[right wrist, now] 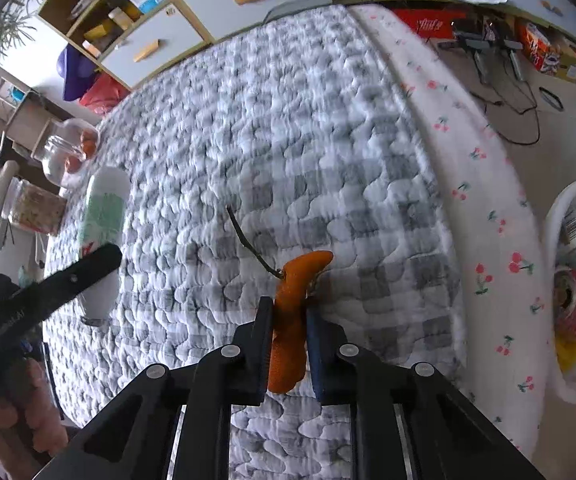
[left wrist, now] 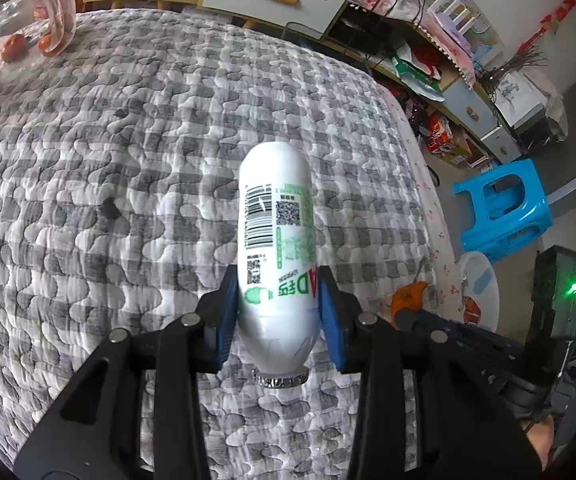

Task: Collect trash
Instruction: 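Drop the orange peel into the bin with the right gripper while the left drops the bottle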

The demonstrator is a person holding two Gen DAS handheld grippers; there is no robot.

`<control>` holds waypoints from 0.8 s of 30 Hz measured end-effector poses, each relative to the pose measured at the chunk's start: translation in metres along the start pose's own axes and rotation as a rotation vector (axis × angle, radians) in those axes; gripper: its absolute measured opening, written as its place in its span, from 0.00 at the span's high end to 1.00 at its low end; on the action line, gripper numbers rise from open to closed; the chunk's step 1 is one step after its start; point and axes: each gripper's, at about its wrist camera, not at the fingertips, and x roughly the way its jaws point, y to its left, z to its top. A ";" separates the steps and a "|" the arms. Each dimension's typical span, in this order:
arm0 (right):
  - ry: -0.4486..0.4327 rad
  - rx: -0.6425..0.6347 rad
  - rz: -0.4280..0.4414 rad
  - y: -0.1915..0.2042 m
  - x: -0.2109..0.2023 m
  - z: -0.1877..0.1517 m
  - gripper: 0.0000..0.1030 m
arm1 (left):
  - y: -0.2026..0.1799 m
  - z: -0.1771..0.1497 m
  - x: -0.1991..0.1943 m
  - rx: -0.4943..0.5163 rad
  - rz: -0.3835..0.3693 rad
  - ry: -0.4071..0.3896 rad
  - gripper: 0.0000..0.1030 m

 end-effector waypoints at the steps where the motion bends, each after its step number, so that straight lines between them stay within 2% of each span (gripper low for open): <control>1: -0.017 0.001 0.001 -0.002 -0.006 0.000 0.85 | -0.001 0.000 -0.002 0.002 -0.002 -0.005 0.62; 6: -0.098 0.062 0.004 -0.032 -0.043 -0.004 0.85 | -0.020 -0.007 -0.010 0.041 -0.019 -0.023 0.62; 11: -0.176 0.204 -0.043 -0.096 -0.083 -0.012 0.85 | -0.050 -0.021 -0.004 0.130 -0.017 -0.016 0.62; 16: -0.243 0.340 -0.074 -0.158 -0.116 -0.026 0.85 | -0.089 -0.035 0.007 0.202 -0.051 0.012 0.62; 21: -0.274 0.418 -0.096 -0.200 -0.132 -0.037 0.84 | -0.133 -0.046 0.022 0.292 -0.074 0.032 0.62; 24: -0.301 0.455 -0.088 -0.217 -0.136 -0.041 0.80 | -0.160 -0.053 0.035 0.345 -0.088 0.052 0.62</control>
